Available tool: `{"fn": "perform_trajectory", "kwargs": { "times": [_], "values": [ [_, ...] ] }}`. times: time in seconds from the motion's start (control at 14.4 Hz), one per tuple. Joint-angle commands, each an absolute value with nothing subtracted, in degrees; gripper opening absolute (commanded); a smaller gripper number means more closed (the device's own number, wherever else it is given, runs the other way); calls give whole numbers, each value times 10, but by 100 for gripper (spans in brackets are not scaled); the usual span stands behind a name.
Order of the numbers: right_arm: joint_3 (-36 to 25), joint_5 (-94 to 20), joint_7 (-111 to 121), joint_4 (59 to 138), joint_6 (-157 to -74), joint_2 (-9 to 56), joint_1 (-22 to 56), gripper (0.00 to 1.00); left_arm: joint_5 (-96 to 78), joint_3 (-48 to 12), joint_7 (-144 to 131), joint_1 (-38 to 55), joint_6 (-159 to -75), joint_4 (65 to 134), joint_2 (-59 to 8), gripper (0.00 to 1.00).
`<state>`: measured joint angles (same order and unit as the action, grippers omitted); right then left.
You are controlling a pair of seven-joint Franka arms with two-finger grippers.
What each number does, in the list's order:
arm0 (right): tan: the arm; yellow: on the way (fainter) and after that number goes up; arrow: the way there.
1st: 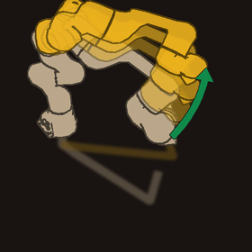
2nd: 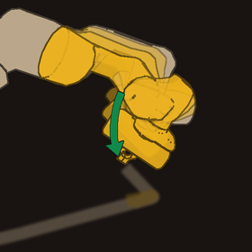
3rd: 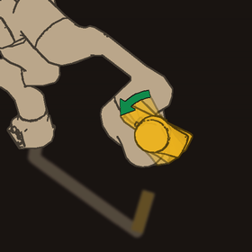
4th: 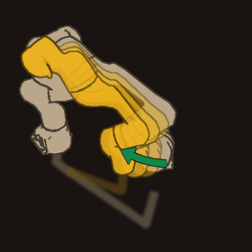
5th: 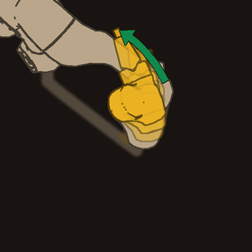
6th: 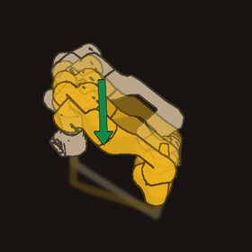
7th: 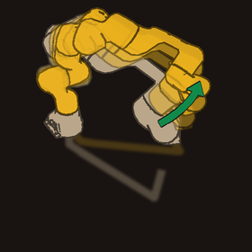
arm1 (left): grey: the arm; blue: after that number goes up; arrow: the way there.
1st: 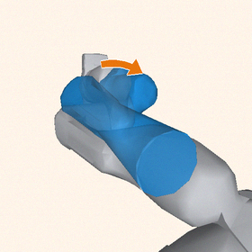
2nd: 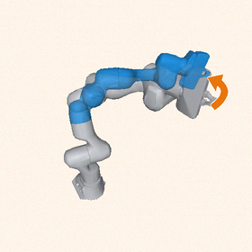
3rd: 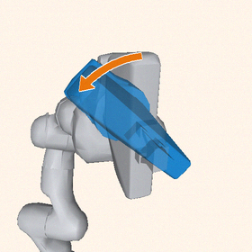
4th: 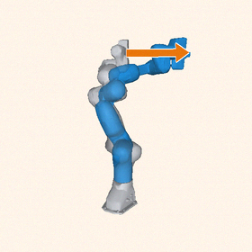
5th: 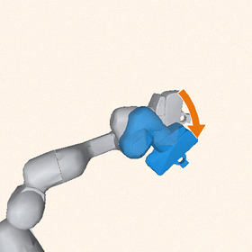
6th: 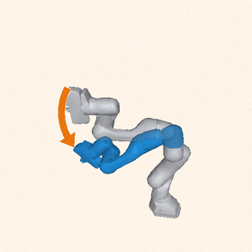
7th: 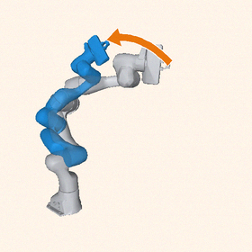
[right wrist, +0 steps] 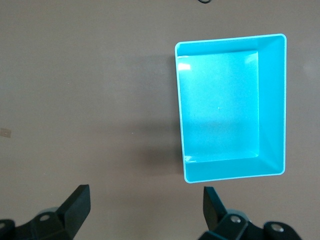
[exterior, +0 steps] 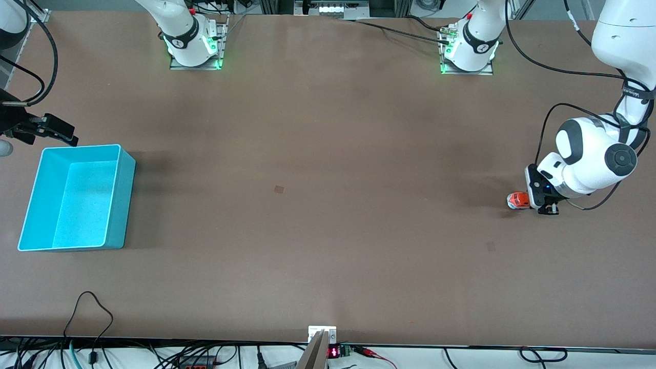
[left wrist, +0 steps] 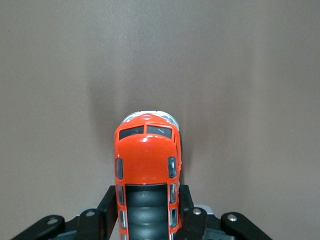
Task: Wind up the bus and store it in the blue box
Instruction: 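Close the left gripper on the orange bus roof, then drag the bus backward along the table with the left gripper to wind it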
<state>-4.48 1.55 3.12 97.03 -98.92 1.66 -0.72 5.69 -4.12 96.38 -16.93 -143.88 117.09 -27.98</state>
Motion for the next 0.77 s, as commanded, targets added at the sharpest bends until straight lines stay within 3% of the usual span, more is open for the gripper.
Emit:
{"fn": "perform_trajectory", "kwargs": {
  "times": [0.0,0.7],
  "values": [
    [-40,15,28,969,-997,14,-11,100,65,-41,1000,-183,-1457,1143,-333,11],
    [-40,15,28,969,-998,14,-11,100,65,-39,1051,-221,-1458,1122,-347,13]
  ]
}}
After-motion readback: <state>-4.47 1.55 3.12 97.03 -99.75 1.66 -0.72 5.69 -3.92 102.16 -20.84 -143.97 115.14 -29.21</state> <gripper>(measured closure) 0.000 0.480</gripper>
